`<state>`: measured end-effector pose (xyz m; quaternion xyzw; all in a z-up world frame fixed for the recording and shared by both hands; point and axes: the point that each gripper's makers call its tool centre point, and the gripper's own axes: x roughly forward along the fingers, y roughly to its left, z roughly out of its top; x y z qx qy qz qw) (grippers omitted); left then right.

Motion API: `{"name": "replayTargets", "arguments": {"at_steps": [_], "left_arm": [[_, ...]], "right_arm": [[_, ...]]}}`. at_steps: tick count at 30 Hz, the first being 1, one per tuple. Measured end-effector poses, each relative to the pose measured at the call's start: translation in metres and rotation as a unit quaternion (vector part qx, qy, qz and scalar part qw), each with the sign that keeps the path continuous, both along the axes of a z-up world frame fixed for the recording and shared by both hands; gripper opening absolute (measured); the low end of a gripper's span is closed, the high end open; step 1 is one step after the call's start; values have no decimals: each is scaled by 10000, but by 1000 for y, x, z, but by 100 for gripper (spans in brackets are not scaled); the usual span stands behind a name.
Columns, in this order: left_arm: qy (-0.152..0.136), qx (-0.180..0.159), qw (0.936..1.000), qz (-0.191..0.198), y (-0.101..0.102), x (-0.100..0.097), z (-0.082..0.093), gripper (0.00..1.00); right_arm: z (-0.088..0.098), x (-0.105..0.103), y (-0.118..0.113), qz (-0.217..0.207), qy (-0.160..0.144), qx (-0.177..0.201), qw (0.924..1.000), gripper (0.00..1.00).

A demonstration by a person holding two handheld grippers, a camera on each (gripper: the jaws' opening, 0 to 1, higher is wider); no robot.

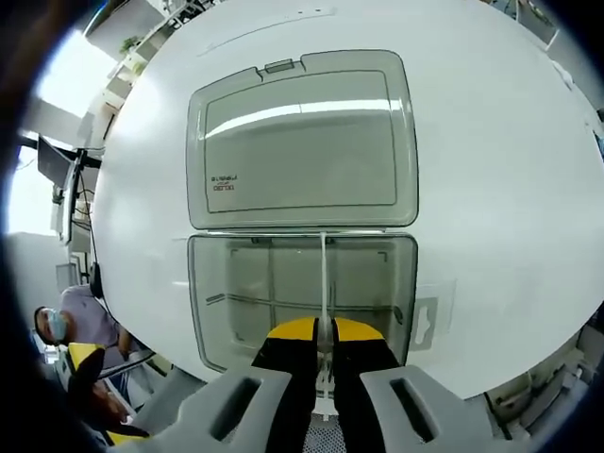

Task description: Insert the divider into the dual guide fixture by aligning both edges with the guide slots and pushing it downward to the bottom, including one-sided entry, uneven engagement, binding, and posture correction.

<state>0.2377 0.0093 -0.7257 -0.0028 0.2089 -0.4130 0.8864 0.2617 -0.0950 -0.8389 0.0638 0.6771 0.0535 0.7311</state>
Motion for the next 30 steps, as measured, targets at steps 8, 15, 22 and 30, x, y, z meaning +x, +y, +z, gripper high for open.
{"name": "replayTargets", "arguments": {"at_steps": [8,15,22,30], "left_arm": [[-8,0,10000,6,0,1,1,31],[-16,-3,10000,16,-1,-1,4,31],[-21,-5,10000,8,-2,0,4,30],[-22,-3,10000,11,-1,0,3,30]], "right_arm": [[2,-4,0,-6,10,-24,10000,0],[0,-2,0,55,-2,-66,10000,0],[-4,2,-1,113,-22,-143,9998,0],[-7,2,0,195,-154,-182,9995,0]]}}
